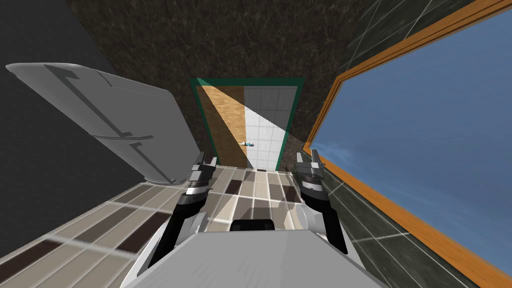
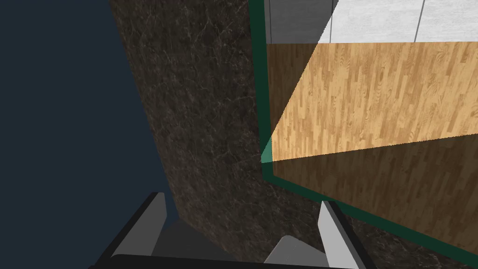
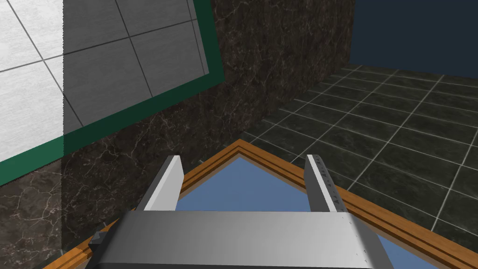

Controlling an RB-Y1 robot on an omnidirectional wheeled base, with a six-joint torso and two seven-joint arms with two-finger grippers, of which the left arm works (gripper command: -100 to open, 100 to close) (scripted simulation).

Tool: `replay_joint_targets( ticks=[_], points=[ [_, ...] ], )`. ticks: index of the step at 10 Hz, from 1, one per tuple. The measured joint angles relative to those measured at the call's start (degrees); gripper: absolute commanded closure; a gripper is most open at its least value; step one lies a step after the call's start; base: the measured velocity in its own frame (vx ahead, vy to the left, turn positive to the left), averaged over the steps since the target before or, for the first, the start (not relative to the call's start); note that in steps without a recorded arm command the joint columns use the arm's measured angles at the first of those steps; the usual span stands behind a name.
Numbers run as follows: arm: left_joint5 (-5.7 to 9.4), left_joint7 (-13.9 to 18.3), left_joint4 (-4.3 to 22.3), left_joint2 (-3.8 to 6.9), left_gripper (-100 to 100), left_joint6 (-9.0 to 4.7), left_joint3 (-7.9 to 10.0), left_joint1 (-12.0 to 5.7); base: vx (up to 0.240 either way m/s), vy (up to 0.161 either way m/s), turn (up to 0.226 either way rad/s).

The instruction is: Pull the door open

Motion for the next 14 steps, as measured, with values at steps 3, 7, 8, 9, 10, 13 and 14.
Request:
replay_joint_targets(
  ticks=[3,7,8,9,10,13,14],
  points=[
    [0.45,0.3,3.4,0.84,-100,-1.29,0.49,-0.57,0.158,0.007,-0.048],
    [0.97,0.6,8.3,1.8,-100,-2.7,0.96,-1.61,0.133,0.004,-0.046],
    [1.18,0.8,9.4,2.16,-100,-2.96,1.23,-1.94,0.093,0.012,-0.03],
    [1.37,1.0,10.5,2.45,-100,-3.32,1.49,-2.21,0.085,0.012,-0.042],
    [1.46,1.0,11.7,2.59,-100,-3.73,1.57,-2.45,0.137,-0.003,-0.051],
    [1.82,1.2,15.9,3.14,-100,-5.25,1.86,-3.28,0.114,-0.002,-0.048],
    [1.97,1.3,16.7,3.38,-100,-5.53,1.98,-3.27,0.108,0.016,-0.042]
  ],
)
